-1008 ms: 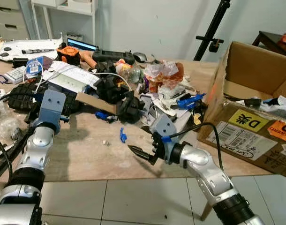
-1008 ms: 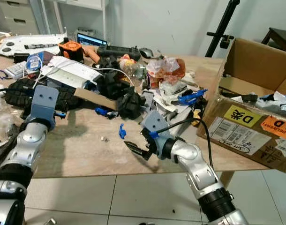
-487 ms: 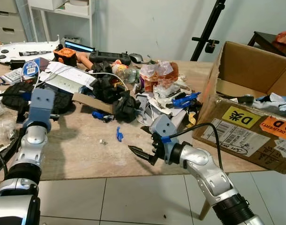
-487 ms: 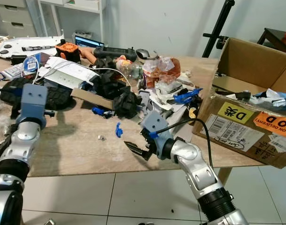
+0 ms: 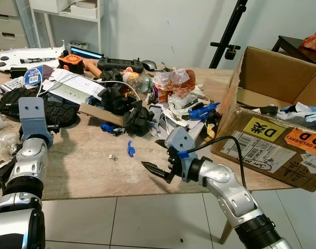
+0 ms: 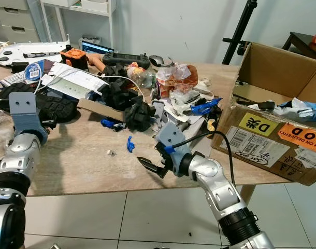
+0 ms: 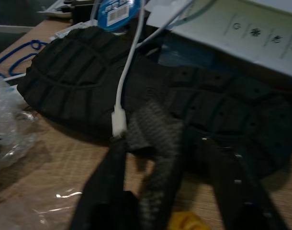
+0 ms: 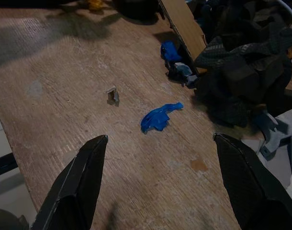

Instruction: Picking trash to rubbish bin

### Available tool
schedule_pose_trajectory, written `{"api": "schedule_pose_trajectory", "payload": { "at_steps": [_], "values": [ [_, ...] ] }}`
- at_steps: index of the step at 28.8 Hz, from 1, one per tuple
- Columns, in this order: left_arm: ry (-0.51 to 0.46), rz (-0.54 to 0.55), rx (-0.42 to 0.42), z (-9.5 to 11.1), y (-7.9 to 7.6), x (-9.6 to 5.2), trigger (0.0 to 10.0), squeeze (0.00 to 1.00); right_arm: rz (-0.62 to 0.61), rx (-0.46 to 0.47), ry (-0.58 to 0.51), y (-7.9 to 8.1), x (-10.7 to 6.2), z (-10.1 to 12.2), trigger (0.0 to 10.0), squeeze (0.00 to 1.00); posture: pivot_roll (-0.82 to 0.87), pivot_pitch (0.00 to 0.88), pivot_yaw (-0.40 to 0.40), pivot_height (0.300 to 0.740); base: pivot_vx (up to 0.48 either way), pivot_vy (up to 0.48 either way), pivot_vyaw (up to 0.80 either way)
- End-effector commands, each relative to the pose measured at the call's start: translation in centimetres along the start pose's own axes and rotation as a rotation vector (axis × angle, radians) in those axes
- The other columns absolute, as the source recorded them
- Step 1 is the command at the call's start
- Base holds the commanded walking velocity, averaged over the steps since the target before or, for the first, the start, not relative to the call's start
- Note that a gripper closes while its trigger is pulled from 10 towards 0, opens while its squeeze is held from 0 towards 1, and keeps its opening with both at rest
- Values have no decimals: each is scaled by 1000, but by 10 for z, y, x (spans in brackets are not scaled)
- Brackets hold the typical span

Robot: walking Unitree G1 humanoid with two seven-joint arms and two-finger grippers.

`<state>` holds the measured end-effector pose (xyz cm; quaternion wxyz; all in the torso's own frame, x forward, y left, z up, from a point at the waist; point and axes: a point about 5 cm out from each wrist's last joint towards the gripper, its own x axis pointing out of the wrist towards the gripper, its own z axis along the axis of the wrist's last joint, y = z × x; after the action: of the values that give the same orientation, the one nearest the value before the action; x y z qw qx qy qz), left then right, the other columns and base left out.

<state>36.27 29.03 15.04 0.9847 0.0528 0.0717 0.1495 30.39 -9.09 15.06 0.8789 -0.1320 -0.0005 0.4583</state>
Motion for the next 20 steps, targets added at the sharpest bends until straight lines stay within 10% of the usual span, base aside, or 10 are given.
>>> {"api": "schedule_pose_trajectory", "payload": {
  "at_steps": [1,14,20],
  "values": [
    [115,-17,1,-27,-6,-5,0,0,-10,9,12,-2,-3,-3,10000,0,-24,95,-100,740,0,0,0],
    [-11,4,-15,4,3,-1,0,0,-18,6,10,-4,-4,-3,10000,0,-25,102,-98,740,0,0,0],
    [-135,-271,-200,44,-27,-7,0,0,-22,1,4,-6,-4,1,10000,0,-24,106,-99,740,0,0,0]
  ]
}}
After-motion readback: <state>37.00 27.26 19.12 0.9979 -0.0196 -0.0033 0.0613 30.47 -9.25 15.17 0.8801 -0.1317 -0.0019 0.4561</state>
